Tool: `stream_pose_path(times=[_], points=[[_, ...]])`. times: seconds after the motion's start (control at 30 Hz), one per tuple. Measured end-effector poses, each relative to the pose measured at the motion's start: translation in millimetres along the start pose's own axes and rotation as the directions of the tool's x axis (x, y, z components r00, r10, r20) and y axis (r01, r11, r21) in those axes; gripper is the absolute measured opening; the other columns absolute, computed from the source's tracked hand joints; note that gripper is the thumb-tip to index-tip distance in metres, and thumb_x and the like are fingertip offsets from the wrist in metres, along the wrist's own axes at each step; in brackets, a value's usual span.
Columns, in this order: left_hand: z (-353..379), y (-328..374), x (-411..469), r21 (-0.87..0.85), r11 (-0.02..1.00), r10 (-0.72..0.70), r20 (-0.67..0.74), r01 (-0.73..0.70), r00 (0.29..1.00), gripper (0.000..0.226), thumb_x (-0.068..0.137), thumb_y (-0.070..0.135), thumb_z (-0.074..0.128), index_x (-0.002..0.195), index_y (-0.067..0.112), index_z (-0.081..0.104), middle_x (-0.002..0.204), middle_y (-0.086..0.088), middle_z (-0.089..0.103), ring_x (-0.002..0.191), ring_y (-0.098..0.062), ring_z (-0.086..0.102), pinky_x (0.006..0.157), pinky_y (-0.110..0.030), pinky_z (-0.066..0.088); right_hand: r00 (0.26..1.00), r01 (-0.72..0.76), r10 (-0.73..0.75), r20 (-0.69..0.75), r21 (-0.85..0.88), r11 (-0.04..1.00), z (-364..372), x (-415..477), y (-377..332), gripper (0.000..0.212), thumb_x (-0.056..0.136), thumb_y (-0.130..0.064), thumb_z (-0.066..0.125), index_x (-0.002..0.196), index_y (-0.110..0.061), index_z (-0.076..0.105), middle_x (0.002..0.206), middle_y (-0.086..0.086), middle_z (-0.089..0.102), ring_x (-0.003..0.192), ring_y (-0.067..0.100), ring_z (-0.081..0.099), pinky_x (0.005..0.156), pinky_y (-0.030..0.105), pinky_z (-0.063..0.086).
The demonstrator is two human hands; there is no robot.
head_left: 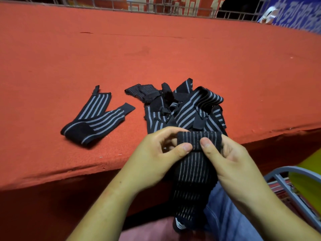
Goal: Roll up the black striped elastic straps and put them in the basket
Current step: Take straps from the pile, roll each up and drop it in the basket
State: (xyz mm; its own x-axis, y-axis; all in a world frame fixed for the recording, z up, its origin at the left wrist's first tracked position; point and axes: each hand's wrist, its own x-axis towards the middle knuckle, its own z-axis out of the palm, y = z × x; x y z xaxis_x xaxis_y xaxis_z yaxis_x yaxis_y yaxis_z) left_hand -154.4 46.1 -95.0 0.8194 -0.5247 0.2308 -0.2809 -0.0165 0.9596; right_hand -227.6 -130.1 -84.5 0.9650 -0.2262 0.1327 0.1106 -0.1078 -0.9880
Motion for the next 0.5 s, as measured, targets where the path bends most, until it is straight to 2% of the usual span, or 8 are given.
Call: stream_pose_path(times=[0.07,0.13,0.27,0.33,0.4,0.47,0.5], points=[[0.8,-1.6,0.1,-0.019,1.0,0.001,-0.004,-0.001,1.0,0.021,0.095,0.016,0.072,0.116,0.017,0.071,0.1,-0.01,0.076,0.093,-0.021,0.072,0.091,-0.043,0.057,0.999,-0.044,0.044,0.014,0.04,0.998,-0.6,-0.8,-0.2,0.026,0.1,-0.026,0.057,0.115,-0.014,0.075,0.113,0.005,0.08,0.111,0.021,0.075,0.098,0.041,0.054],[0.9,-1.8,0.2,-0.041,0.999,0.002,-0.009,-0.002,1.0,0.02,0.094,0.015,0.073,0.114,0.016,0.072,0.097,-0.011,0.076,0.087,-0.015,0.068,0.087,-0.04,0.057,0.993,-0.115,0.112,0.036,0.089,0.989,-1.1,-0.5,-0.1,0.032,0.098,-0.031,0.058,0.117,-0.01,0.075,0.113,0.009,0.08,0.112,0.026,0.075,0.099,0.044,0.055],[2.9,-2.4,0.8,-0.081,0.997,0.002,0.008,-0.001,1.0,0.018,0.093,0.014,0.073,0.111,0.015,0.073,0.094,-0.014,0.075,0.084,-0.012,0.066,0.082,-0.034,0.056,0.995,-0.099,0.099,0.009,0.07,0.993,-4.9,-0.5,-0.5,0.03,0.095,-0.028,0.06,0.11,-0.008,0.076,0.105,0.008,0.082,0.103,0.021,0.078,0.081,0.024,0.06],[3.3,-3.0,0.6,-0.087,0.996,0.006,0.009,-0.005,1.0,0.017,0.094,0.015,0.074,0.111,0.017,0.074,0.095,-0.014,0.075,0.085,-0.013,0.066,0.083,-0.036,0.056,0.997,-0.081,0.082,-0.01,0.061,0.995,-4.9,-0.6,-1.5,0.028,0.094,-0.027,0.06,0.109,-0.01,0.076,0.105,0.006,0.082,0.102,0.019,0.078,0.08,0.022,0.06],[3.3,-2.6,-0.1,-0.092,0.996,0.009,0.008,-0.009,1.0,0.018,0.094,0.016,0.074,0.111,0.019,0.074,0.098,-0.014,0.075,0.087,-0.017,0.067,0.086,-0.042,0.057,0.994,-0.105,0.106,-0.004,0.078,0.991,-5.1,-0.4,-0.5,0.031,0.094,-0.031,0.062,0.111,-0.011,0.076,0.108,0.007,0.081,0.106,0.022,0.077,0.089,0.032,0.061],[3.1,-2.5,-0.5,-0.104,0.995,0.01,-0.003,-0.011,1.0,0.018,0.094,0.016,0.074,0.112,0.019,0.074,0.1,-0.015,0.075,0.089,-0.026,0.07,0.09,-0.046,0.056,0.986,-0.167,0.164,0.033,0.13,0.977,-4.6,-0.4,0.3,0.038,0.093,-0.037,0.063,0.116,-0.01,0.076,0.114,0.011,0.08,0.112,0.027,0.075,0.102,0.045,0.055],[2.8,-2.7,-0.5,-0.103,0.995,0.014,-0.012,-0.015,1.0,0.018,0.094,0.016,0.074,0.112,0.019,0.074,0.101,-0.015,0.075,0.091,-0.03,0.071,0.091,-0.047,0.055,0.979,-0.203,0.197,0.052,0.159,0.966,-4.2,-0.6,0.2,0.043,0.092,-0.041,0.063,0.117,-0.009,0.077,0.115,0.013,0.079,0.113,0.028,0.075,0.105,0.047,0.052]])
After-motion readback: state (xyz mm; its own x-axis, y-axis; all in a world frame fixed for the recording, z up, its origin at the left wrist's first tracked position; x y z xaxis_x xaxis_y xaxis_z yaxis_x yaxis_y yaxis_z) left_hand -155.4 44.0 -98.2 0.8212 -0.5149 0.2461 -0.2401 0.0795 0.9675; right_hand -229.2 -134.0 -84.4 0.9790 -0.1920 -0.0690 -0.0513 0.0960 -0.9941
